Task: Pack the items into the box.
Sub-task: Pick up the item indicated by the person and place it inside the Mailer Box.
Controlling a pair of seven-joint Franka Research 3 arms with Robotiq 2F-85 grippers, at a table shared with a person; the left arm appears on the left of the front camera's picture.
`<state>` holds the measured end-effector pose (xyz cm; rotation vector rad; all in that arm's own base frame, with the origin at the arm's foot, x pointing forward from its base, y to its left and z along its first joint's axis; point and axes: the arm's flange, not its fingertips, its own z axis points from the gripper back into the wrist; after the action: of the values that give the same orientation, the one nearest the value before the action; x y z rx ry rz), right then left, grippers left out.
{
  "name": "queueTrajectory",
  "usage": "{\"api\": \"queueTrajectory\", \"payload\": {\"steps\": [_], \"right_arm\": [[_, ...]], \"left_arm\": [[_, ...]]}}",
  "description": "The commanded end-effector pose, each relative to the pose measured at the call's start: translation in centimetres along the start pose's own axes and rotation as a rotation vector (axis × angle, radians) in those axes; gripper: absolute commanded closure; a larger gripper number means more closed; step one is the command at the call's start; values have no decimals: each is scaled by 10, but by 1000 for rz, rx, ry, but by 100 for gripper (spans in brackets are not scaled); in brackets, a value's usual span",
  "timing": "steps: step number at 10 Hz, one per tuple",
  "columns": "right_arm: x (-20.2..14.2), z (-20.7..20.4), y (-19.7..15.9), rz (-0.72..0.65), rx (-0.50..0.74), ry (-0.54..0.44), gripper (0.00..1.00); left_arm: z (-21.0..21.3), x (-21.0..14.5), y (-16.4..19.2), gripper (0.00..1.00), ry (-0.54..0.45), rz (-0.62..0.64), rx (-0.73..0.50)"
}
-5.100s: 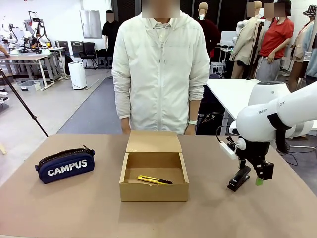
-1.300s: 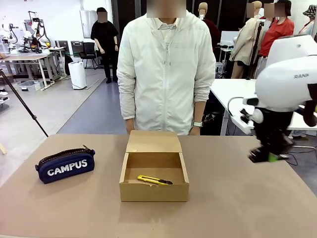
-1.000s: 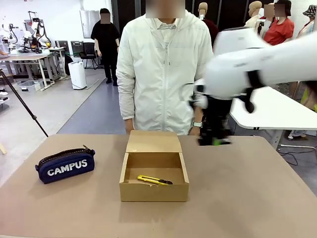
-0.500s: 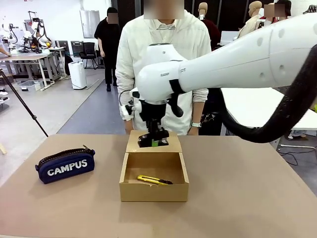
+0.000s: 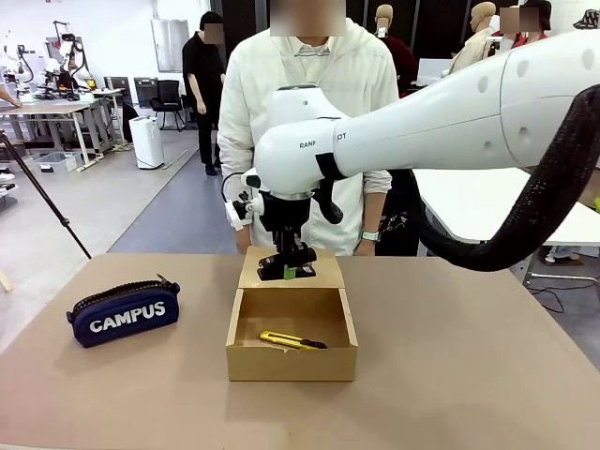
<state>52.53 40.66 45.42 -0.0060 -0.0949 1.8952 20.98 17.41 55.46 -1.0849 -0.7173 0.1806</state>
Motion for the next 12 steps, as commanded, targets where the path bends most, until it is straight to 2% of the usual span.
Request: {"api": "queueTrajectory", "payload": {"steps": [1,3,5,8,9,10,11,12], "right_arm": [[7,-28,-2,-6,54,23,100],[17,-57,8,8,115,-12,100],[32,-79,17,-12,172,4,100],[28,-89,28,-137,206,21,100],[27,-88,28,-146,207,18,93],[27,-88,28,-126,212,20,34],[27,-88,27,-106,213,16,0],[27,-88,27,-109,210,18,0]], "left_arm": [[1,1,0,0,-10,-15,-18],[1,1,0,0,-10,-15,-18],[1,1,0,0,-10,-15,-18],[1,1,0,0,-10,-15,-18],[1,1,0,0,-10,-15,-18],[1,1,0,0,-10,-15,-18],[1,1,0,0,-10,-15,-18],[1,1,0,0,-10,-15,-18]]}}
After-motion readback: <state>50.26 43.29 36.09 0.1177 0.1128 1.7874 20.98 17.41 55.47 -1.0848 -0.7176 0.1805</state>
